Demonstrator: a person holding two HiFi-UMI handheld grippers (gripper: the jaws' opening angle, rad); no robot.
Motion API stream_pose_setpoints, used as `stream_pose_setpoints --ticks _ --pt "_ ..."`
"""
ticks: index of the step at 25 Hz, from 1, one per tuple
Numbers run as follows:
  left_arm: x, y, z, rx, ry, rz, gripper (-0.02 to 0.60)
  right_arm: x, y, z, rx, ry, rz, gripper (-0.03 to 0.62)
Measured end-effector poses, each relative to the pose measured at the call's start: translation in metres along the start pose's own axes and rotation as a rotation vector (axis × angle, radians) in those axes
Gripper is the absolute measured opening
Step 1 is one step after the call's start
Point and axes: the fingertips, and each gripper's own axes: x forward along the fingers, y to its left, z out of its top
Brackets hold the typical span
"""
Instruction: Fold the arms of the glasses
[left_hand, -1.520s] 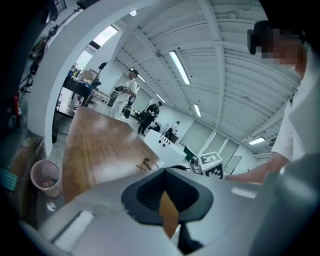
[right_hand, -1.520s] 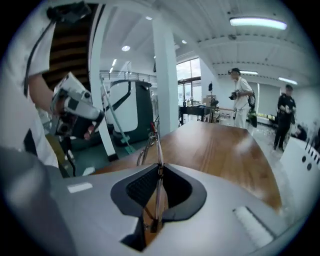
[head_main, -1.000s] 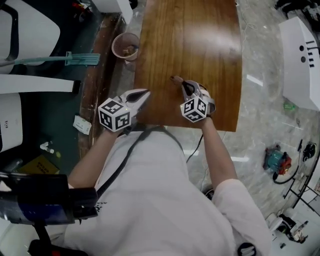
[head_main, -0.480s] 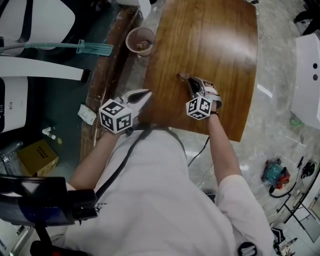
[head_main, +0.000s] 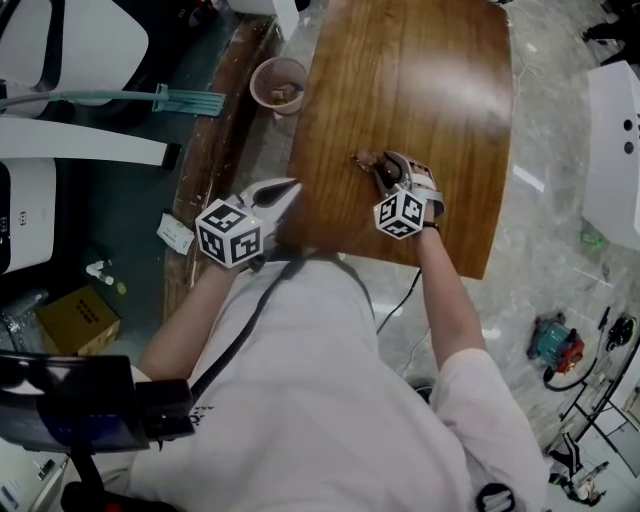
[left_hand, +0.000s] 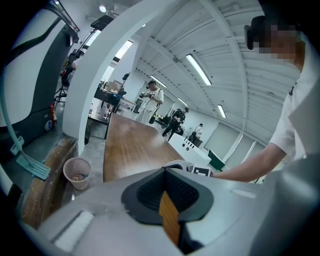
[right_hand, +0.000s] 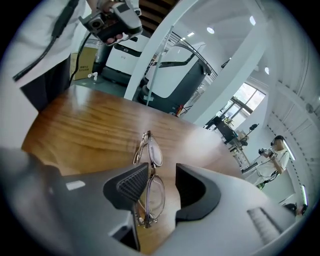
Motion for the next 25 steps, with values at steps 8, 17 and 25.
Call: stream_pose_setpoints --ticks 8,17,25 --pt "0.005 -0.018 0.016 0.044 -0.025 -0.082 0.005 -0.025 -0.005 -0.001 0.042 0.059 -0.081 0.19" --pt "0.01 -0.042 0.02 0.078 -0.026 -0.179 0.005 -0.071 -0.002 0.001 0.189 0.071 -0.178 0.141" --pt "0.013 -0.074 0.034 0.155 -0.029 -0.287 0.005 -0.15 -0.007 0.044 0.731 -0.156 -0.279 0.009"
